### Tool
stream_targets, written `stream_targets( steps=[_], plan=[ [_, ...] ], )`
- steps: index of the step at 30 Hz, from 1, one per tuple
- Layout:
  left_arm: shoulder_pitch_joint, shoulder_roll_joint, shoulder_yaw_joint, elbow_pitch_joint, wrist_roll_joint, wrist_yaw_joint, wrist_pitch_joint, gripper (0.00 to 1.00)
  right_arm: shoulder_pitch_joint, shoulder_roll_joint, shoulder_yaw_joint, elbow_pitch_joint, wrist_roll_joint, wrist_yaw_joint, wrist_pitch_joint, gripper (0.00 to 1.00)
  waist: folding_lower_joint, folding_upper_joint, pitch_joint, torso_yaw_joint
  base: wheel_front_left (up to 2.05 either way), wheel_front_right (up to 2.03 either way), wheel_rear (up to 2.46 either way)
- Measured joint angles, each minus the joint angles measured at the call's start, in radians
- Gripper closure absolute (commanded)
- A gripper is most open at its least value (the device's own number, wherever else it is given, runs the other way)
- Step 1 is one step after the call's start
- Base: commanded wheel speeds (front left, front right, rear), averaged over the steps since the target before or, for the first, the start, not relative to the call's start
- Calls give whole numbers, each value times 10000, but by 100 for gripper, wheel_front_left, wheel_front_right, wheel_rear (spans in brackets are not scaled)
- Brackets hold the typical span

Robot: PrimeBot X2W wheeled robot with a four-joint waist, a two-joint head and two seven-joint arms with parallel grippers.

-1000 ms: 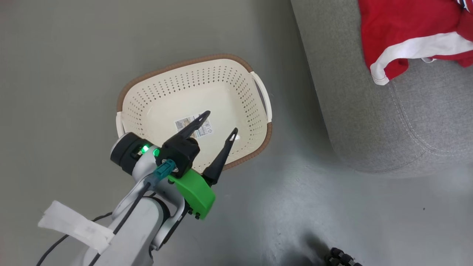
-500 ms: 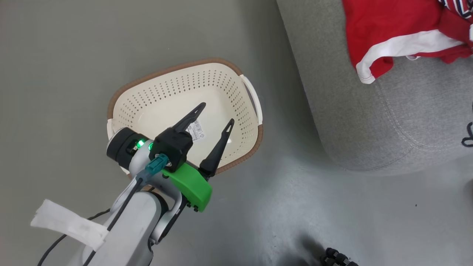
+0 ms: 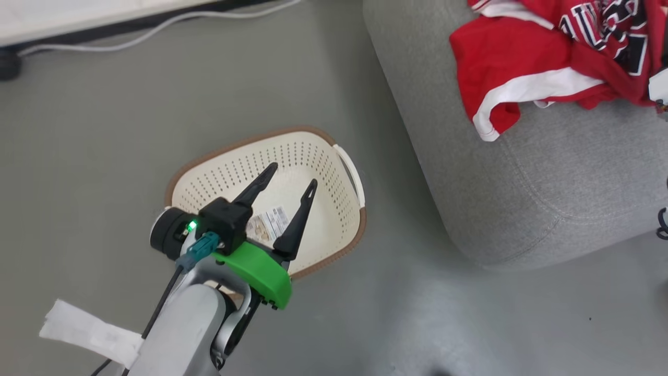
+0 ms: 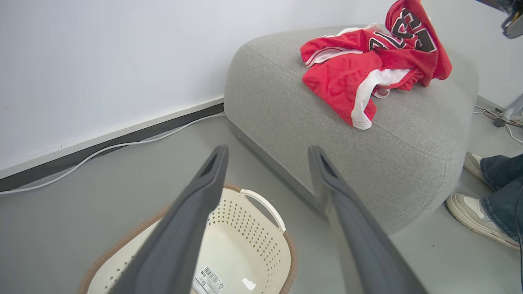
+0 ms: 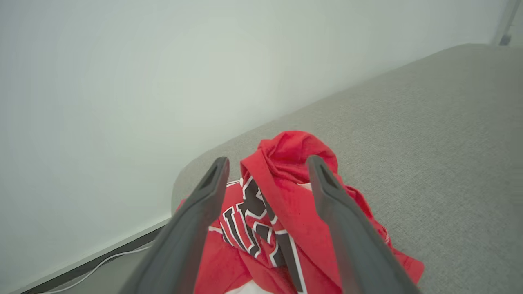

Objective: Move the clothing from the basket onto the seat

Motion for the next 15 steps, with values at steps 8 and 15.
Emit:
stream_targets(
  steps=[8,15],
  plan=[
    [606,-203,414,535,-502,182,-589,0,768,6,-65,-909,-972,35,-21,0,0,0,-1079,109,0,0,0],
    [1229,-324,915,968,-780,518,-968,0,1727,483,-142,-1691,-1323,245,-21,0,-1,0,-2034,391,0,0,0]
  ],
)
